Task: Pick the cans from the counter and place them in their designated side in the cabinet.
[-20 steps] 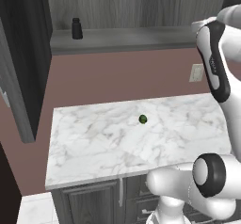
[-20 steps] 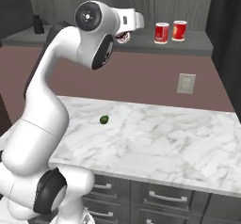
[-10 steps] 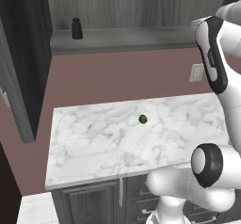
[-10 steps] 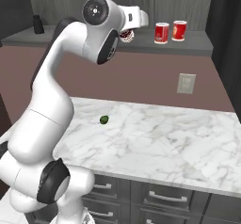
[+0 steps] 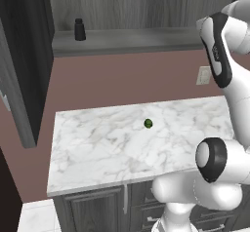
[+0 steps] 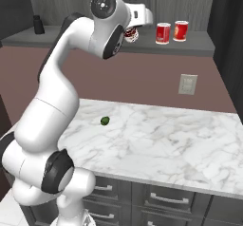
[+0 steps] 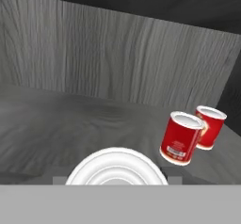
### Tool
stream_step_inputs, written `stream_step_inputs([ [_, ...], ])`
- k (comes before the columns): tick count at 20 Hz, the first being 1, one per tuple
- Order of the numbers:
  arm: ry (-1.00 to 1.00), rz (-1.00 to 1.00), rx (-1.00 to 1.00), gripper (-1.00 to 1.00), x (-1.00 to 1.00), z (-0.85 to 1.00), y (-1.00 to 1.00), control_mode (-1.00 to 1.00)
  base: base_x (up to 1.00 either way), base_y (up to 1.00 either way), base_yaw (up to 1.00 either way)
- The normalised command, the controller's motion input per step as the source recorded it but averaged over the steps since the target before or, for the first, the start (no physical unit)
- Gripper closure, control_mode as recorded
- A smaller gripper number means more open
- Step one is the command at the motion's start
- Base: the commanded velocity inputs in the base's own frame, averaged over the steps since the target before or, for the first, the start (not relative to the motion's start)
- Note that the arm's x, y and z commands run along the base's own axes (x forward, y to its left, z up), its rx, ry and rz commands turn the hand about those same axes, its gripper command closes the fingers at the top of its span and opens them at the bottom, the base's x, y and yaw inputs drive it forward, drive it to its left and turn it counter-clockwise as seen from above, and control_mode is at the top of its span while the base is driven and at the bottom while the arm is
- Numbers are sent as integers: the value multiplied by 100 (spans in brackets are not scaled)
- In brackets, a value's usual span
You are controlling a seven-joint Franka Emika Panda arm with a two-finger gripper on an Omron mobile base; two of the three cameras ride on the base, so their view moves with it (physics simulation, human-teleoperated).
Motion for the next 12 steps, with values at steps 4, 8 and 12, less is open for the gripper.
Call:
stream_step_inputs([
  [4,1,0,0,100,19,-3,0,-100,0,0,0],
  [8,0,0,-2,100,15,-20,-1,-100,0,0,0],
  [12,0,0,-2,100,12,-22,-3,-100,0,0,0],
])
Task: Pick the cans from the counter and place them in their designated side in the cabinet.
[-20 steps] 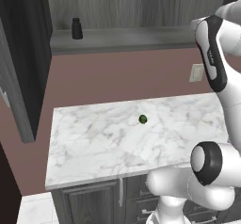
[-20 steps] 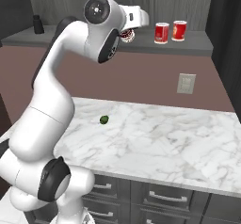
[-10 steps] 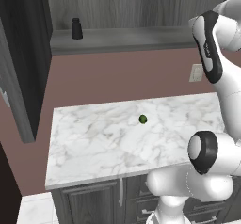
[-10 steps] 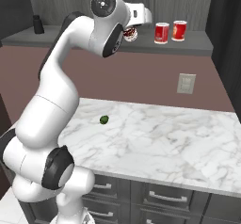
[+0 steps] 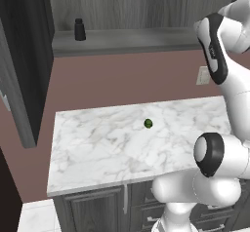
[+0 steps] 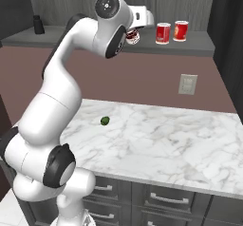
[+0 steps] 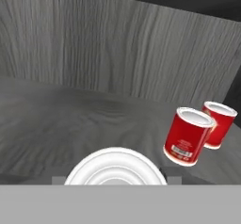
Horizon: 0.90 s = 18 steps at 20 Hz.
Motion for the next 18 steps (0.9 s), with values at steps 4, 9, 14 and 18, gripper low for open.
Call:
stream_step_inputs([
  [4,0,0,-2,100,16,-9,-2,-100,0,0,0],
  [9,0,0,-1,100,23,-4,-7,-100,0,0,0],
  [14,0,0,-1,100,22,0,-11,-100,0,0,0],
  [18,0,0,0,100,20,0,-6,-100,0,0,0],
])
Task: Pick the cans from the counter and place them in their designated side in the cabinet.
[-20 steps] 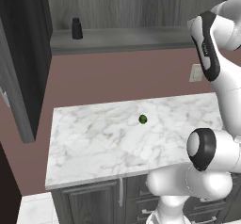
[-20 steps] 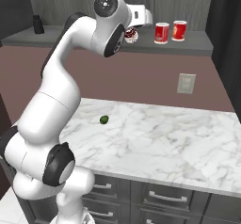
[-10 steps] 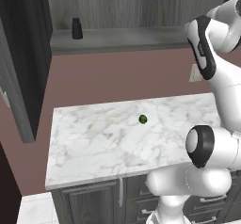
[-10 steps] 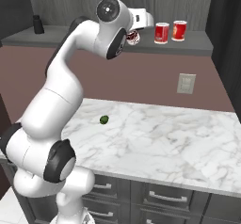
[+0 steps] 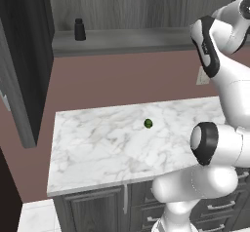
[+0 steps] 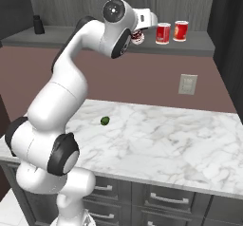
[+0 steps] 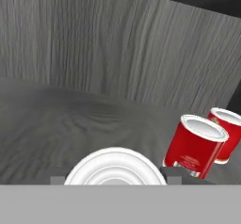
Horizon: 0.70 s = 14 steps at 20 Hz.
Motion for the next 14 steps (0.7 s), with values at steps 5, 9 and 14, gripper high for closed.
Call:
stream_step_inputs([
  [5,2,0,0,100,20,0,-5,-100,0,0,0],
  [9,4,0,0,100,15,0,-10,-100,0,0,0],
  [14,5,0,0,100,18,0,-6,-100,0,0,0],
])
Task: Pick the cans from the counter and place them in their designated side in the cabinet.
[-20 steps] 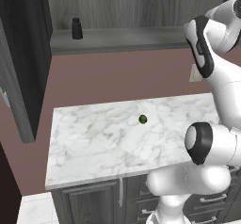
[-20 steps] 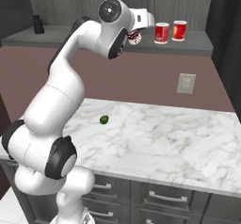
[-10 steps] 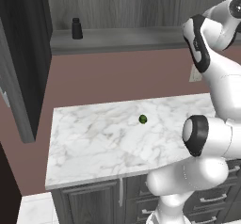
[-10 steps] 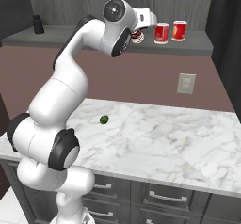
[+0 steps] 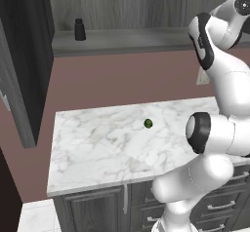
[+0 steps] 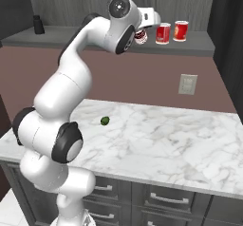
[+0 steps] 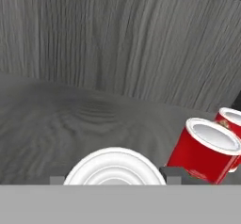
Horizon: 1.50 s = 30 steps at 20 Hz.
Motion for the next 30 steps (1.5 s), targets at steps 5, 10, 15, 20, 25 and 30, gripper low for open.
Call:
stream_step_inputs([
  [5,3,0,0,100,24,0,-1,-100,0,0,0],
  [10,1,0,0,100,28,0,-10,-100,0,0,0],
  [15,1,0,0,100,26,0,-16,-100,0,0,0],
  [20,1,0,0,100,23,0,-7,-100,0,0,0],
  [25,3,0,0,100,12,0,-9,-100,0,0,0],
  [30,4,0,-1,100,1,-5,-10,-100,0,0,0],
])
